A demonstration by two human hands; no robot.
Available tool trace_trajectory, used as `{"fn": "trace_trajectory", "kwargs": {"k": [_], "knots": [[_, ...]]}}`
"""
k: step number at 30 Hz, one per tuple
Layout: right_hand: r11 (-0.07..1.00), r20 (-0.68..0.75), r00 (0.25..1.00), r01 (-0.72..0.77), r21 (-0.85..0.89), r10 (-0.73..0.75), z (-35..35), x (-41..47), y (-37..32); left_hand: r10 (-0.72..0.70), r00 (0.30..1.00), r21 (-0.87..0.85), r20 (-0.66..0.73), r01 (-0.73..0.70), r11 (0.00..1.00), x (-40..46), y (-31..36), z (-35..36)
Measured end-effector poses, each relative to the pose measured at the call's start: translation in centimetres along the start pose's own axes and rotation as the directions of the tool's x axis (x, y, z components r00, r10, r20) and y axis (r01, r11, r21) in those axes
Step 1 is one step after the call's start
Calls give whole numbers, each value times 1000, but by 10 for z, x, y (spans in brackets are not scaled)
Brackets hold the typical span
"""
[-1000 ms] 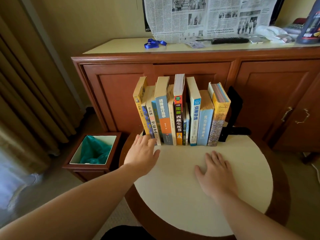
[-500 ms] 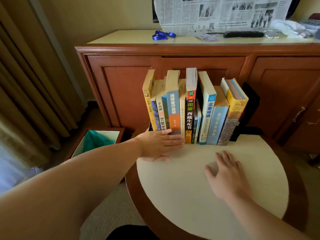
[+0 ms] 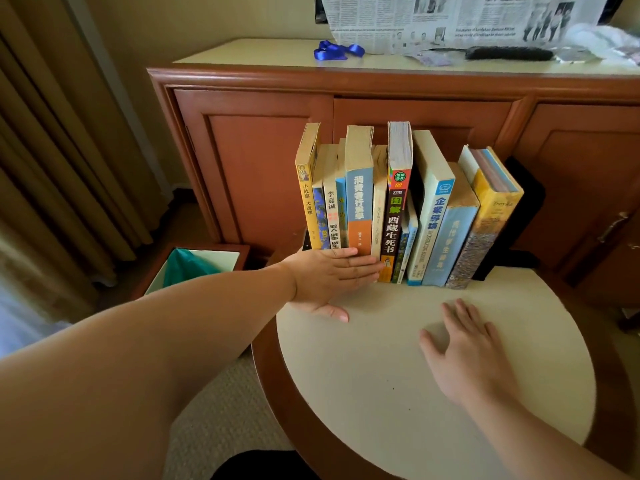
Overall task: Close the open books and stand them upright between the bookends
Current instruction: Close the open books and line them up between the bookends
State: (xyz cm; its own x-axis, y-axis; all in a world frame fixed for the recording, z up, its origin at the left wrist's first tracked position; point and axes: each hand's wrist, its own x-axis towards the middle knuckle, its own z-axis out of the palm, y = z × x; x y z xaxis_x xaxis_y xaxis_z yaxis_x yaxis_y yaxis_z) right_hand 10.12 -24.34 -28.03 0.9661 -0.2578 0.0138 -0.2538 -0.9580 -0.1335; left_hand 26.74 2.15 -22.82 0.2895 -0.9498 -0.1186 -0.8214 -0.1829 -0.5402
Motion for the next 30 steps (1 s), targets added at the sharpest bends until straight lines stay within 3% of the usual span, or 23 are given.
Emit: {"fn": "trace_trajectory", "kwargs": {"k": [30], "knots": [[999, 17, 1000, 10, -53, -9, 0, 2, 0, 23, 994, 96, -102, -13, 995, 5, -8, 20]]}}
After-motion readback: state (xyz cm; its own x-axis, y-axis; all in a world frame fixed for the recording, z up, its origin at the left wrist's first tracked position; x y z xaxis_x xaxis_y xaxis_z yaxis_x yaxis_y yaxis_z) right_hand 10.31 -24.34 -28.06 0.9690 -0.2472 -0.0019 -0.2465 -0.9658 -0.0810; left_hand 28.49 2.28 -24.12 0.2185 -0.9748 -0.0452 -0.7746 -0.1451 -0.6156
